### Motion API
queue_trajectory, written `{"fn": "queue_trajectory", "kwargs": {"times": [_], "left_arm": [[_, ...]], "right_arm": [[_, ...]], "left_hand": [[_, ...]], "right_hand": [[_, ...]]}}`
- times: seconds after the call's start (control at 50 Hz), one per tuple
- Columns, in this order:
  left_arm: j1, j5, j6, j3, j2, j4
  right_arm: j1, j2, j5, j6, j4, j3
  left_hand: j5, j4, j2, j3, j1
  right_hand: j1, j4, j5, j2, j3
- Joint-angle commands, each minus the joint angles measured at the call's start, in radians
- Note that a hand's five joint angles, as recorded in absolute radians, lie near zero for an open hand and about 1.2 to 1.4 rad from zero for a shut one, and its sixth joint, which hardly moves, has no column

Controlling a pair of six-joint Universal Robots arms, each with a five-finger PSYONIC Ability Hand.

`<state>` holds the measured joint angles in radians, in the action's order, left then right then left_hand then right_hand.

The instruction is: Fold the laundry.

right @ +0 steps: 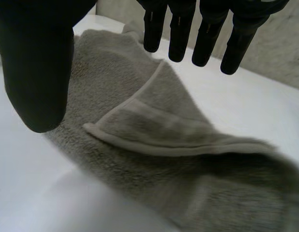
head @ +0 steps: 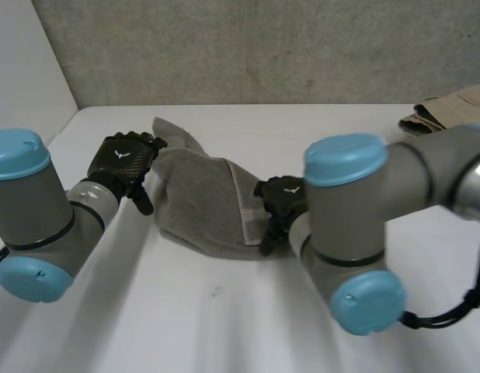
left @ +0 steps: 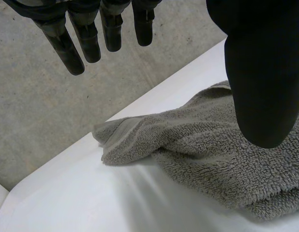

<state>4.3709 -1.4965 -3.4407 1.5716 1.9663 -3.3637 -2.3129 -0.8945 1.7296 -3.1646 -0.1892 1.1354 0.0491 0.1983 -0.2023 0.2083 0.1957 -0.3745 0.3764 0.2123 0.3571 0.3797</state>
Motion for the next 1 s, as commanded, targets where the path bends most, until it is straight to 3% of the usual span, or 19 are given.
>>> {"fn": "queue_trajectory", "kwargs": {"times": [0.02,0.32,0.48,0.64,0.84,1.0], "left_arm": [[0.002,0.002,0.0,-0.001,0.003,0.0],[0.007,0.012,0.0,-0.005,0.008,-0.002],[0.007,0.013,-0.003,-0.005,0.013,-0.002],[0.006,0.013,-0.006,-0.005,0.014,-0.009],[0.007,0.013,-0.003,-0.007,0.016,-0.013],[0.012,0.021,-0.005,-0.011,0.02,-0.013]], "right_arm": [[-0.016,0.163,0.002,-0.035,-0.001,-0.135],[0.003,0.264,0.01,0.008,0.132,-0.18],[0.027,0.223,-0.01,-0.021,0.125,-0.19],[0.043,0.167,-0.085,-0.069,0.067,-0.227],[0.026,0.325,-0.074,-0.035,-0.038,-0.37],[0.021,0.371,-0.018,0.041,0.011,-0.384]], "left_hand": [[-0.049,-0.024,0.028,-0.034,-0.021],[-0.049,-0.024,0.028,-0.034,-0.021],[-0.049,-0.024,0.028,-0.034,-0.021],[-0.049,-0.024,0.028,-0.034,-0.021],[-0.049,-0.024,0.028,-0.034,-0.021],[-0.049,-0.024,0.028,-0.034,-0.021]], "right_hand": [[-0.108,0.106,0.096,0.126,0.103],[-0.182,0.18,0.169,0.199,0.177],[-0.17,0.168,0.158,0.187,0.165],[-0.161,0.159,0.149,0.179,0.156],[-0.158,0.156,0.146,0.176,0.153],[-0.182,0.18,0.169,0.199,0.177]]}}
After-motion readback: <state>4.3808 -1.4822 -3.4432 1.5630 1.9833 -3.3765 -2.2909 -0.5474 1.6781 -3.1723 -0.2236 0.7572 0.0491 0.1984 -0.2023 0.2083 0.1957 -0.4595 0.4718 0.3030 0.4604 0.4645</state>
